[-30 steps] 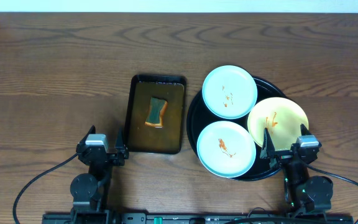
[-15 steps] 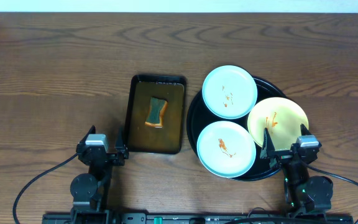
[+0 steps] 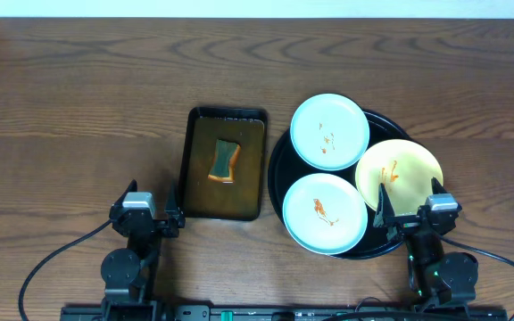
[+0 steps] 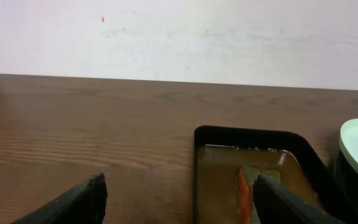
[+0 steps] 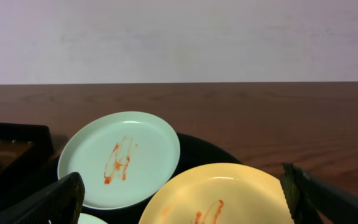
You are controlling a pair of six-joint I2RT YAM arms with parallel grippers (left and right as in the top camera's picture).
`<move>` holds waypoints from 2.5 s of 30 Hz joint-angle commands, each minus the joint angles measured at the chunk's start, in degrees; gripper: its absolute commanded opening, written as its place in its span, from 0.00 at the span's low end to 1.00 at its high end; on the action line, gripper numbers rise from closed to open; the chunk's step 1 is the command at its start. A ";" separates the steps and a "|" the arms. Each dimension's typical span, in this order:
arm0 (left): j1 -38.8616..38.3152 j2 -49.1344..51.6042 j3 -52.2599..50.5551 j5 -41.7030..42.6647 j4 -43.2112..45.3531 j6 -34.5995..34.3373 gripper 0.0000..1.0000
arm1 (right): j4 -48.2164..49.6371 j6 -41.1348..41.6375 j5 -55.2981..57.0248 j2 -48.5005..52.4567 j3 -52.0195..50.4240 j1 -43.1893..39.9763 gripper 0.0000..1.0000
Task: Clean dirty plates on tray and stack at the side
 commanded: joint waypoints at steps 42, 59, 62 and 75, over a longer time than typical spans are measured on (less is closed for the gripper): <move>0.26 27.19 25.70 5.57 -19.15 -6.95 0.76 | -27.19 13.77 -2.03 17.92 22.82 0.28 0.99; 0.17 63.14 59.91 6.84 -50.07 -7.04 0.76 | -44.17 12.92 -16.52 53.09 44.15 0.28 0.99; 0.17 64.15 59.89 6.84 -50.05 -7.06 0.76 | -45.35 12.79 -16.33 54.99 44.06 0.28 0.93; -1.31 66.73 59.89 8.72 -37.18 -9.60 0.76 | -48.94 20.44 -15.69 61.81 39.45 0.39 0.70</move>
